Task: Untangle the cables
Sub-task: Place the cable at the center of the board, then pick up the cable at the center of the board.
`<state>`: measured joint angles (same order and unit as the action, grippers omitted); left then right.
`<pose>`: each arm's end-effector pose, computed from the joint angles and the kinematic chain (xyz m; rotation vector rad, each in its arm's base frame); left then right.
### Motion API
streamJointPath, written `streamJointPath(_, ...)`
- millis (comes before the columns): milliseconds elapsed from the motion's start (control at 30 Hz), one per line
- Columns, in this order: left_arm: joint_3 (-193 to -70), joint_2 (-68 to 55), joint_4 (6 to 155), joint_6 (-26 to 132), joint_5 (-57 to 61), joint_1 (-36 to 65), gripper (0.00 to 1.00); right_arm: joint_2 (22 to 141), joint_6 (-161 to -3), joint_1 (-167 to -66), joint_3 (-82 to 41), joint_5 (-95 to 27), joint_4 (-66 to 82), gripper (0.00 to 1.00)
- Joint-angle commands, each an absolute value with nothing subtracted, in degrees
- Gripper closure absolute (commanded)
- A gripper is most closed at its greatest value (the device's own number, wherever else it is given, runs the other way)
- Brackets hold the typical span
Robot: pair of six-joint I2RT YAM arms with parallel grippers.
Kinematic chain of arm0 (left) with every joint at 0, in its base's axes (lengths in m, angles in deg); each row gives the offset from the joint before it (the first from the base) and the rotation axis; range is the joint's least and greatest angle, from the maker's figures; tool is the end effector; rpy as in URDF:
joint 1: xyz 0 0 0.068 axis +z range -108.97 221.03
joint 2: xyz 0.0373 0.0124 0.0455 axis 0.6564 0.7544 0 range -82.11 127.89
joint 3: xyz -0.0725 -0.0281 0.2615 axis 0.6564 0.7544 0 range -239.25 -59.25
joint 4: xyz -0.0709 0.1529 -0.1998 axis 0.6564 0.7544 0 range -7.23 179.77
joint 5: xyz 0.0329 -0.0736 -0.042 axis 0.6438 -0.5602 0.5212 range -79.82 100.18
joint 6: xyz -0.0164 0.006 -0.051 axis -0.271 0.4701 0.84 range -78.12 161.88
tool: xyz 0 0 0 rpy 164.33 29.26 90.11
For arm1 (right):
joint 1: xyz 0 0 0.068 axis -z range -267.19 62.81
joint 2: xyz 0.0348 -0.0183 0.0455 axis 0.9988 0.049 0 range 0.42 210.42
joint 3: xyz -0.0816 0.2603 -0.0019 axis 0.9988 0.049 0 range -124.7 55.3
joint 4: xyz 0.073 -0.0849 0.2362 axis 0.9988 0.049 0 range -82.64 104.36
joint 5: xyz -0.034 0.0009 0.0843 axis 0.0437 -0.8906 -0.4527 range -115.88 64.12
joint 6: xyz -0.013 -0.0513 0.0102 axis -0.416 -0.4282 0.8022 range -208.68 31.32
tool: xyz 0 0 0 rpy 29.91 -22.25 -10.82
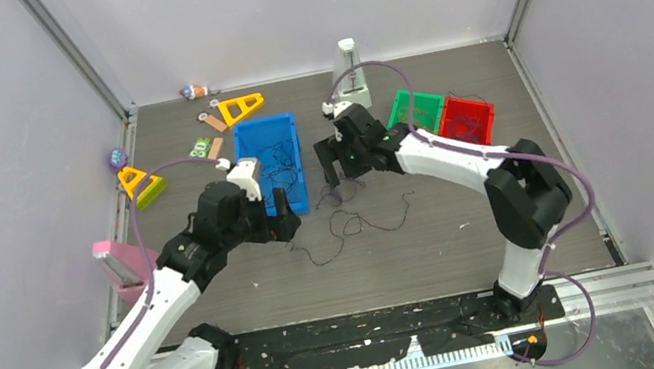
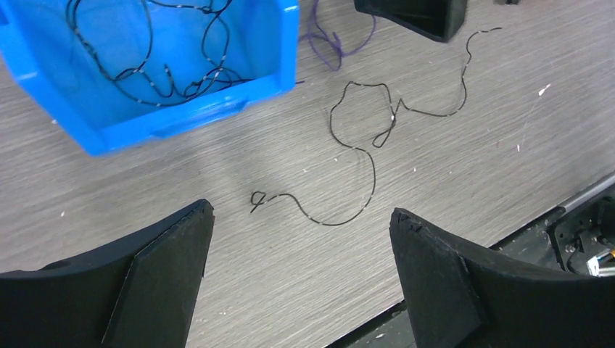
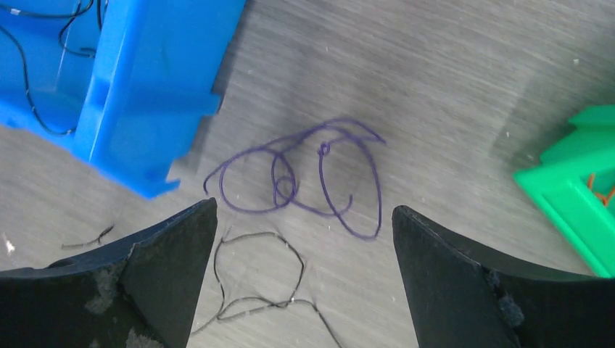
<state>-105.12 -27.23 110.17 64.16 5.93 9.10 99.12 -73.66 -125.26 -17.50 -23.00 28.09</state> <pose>0.1747 -0.1120 0.2854 0.2334 2.2598 -0.5977 0.3016 0.2339 0.2418 -0.4592 2.3729 0.3752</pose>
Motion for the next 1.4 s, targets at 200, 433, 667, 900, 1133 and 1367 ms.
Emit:
streamJointPath(200,-105.6,-33.7,110.9,63.7,14.6,10.5,0.03,112.9,-73.9,-130.2,-28.9,-16.3,30.3,0.05)
streamJointPath(433,-105.8,-32.9,110.5,63.2,13.7,11.1,0.02,116.4,-71.3,-130.6,-27.1,-14.4,33.5,0.04)
streamJointPath(667,-105.6,-32.4,110.1,62.7,12.0,11.2,0.04,110.0,-70.8,-130.1,-22.1,-13.9,31.8,0.81)
streamJointPath(900,-105.4,-29.8,108.2,62.0,5.5,11.1,0.09,96.7,-69.8,-124.4,-17.3,-17.4,30.6,0.95)
streamJointPath(1133,-105.4,-24.9,106.0,64.0,5.8,7.2,0.08,83.2,-69.7,-112.3,-13.8,-20.8,32.5,0.95)
streamJointPath(1367,-108.7,-18.1,105.4,66.8,11.6,-0.2,0.04,80.7,-66.9,-96.1,-10.8,-23.4,31.0,0.94)
